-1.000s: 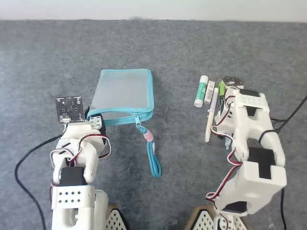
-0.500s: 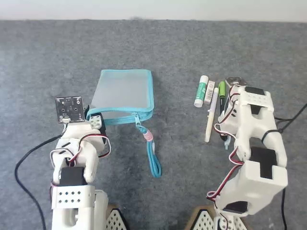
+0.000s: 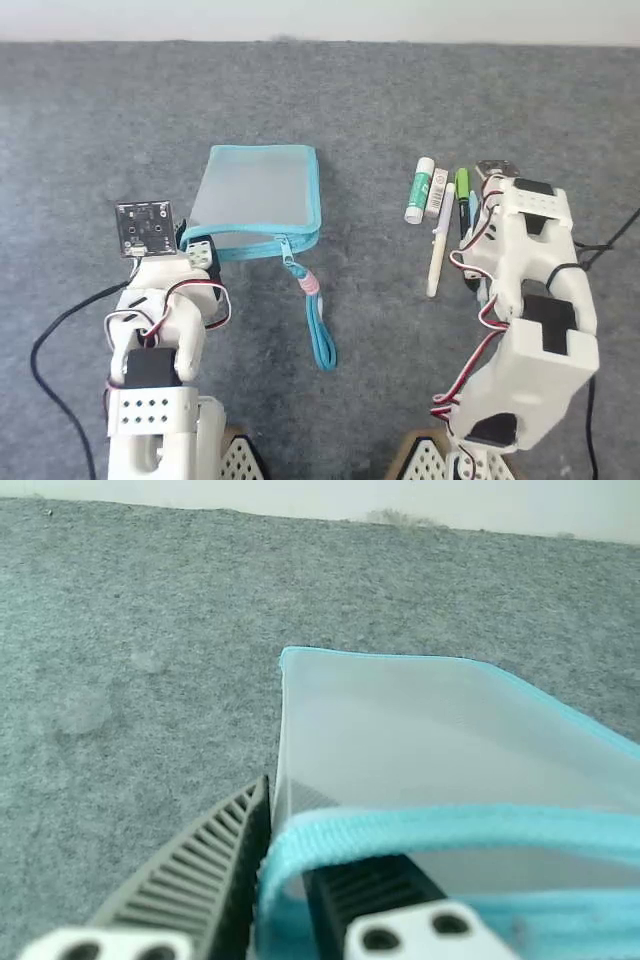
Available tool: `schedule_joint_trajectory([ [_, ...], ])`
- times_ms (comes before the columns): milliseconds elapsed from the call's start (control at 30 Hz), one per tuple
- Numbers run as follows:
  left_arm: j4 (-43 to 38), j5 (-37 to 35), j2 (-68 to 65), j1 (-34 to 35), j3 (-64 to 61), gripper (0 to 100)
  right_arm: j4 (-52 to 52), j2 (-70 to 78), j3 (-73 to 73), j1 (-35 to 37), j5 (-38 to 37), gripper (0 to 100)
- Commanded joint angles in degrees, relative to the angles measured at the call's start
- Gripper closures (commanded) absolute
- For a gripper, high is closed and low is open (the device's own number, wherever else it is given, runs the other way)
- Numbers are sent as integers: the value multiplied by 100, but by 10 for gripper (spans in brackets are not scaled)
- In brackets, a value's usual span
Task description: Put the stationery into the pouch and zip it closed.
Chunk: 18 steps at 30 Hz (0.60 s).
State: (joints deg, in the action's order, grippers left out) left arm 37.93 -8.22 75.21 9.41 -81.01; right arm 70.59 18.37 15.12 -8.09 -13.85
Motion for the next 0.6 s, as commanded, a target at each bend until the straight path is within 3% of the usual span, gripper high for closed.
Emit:
schedule_joint_trajectory([
  [0, -202, -88, 97, -9, 57, 988, -136, 119, -220, 13, -18, 975],
  [233, -202, -88, 97, -9, 57, 988, -127, -92, -211, -4, -26, 991],
  [567, -193, -88, 70, -9, 57, 988, 470, -2062, 44, -321, -79, 991],
])
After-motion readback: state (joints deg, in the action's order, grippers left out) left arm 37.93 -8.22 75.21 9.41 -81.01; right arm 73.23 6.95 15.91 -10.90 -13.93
